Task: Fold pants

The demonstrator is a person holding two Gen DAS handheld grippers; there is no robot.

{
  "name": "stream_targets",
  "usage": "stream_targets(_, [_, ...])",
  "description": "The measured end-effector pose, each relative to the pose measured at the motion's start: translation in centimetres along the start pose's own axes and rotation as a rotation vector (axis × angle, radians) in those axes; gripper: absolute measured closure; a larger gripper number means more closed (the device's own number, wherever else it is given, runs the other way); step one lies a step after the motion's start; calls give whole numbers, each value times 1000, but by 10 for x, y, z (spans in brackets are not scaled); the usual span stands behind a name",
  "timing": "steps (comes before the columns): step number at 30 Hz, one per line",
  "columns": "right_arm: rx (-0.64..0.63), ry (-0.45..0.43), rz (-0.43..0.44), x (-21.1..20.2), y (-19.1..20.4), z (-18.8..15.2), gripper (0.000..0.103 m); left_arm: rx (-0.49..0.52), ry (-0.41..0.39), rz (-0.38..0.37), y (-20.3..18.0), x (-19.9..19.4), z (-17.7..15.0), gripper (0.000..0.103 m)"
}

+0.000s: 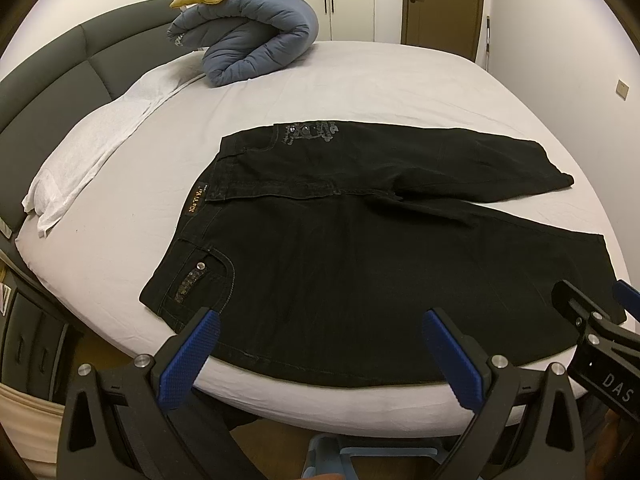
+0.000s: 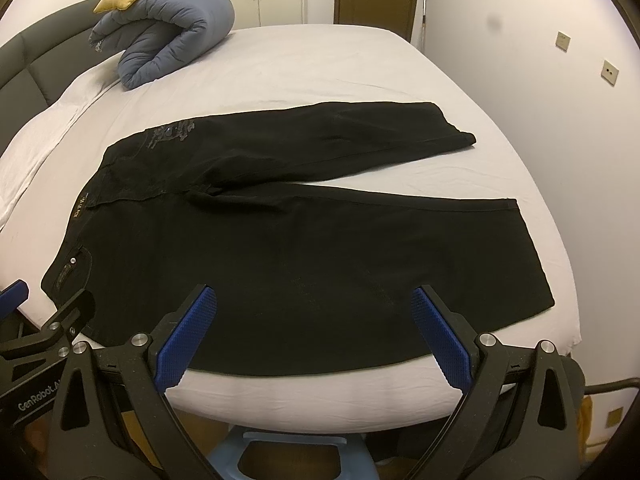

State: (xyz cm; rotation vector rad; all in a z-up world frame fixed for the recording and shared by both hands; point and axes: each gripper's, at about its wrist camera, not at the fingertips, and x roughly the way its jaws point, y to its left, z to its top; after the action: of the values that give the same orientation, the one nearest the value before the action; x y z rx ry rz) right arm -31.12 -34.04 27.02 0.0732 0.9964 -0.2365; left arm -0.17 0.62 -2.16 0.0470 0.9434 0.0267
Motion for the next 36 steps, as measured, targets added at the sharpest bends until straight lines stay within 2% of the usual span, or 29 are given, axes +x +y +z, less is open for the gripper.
stream_targets(4, [-10,-2,7,3,2,3,4,-7,-12,-17,11,4,7,0])
stream_targets(7, [-31,-27,55,5,2,11,3,8,-25,-102,23,14,25,0])
stream_targets(9, [-84,-61,104,8,4,24,3,33,-7,-147,32,27,44,0])
stream_targets(12, [-181,-118,194,14,6,53,3,95,-46,-227,51,49,87,0])
stream_targets(16, [-309,-160,298,35,12,100,3,225,3,-202,66,89,151,0])
stream_targets(19, [-393,-163,407,59,18,138,4,308,-17,-165,78,129,207,0])
stream_targets(21, [-451,-155,451,78,24,162,10,391,34,-147,81,169,242,0])
stream_targets(23, [-515,-133,484,98,31,183,17,449,93,-180,81,202,263,0])
stream_targets(25, [-563,-118,516,116,36,199,19,514,165,-214,81,244,281,0])
stream_targets(29, [-636,-77,563,161,47,230,23,605,236,-217,80,305,292,0])
stream_targets(32, [-645,-62,585,183,48,238,26,639,303,-243,75,343,295,2])
stream_targets(33, [-642,-52,593,192,46,242,28,646,314,-245,74,352,293,8])
stream_targets(36, [-635,-34,612,207,44,241,33,621,402,-301,77,376,290,10])
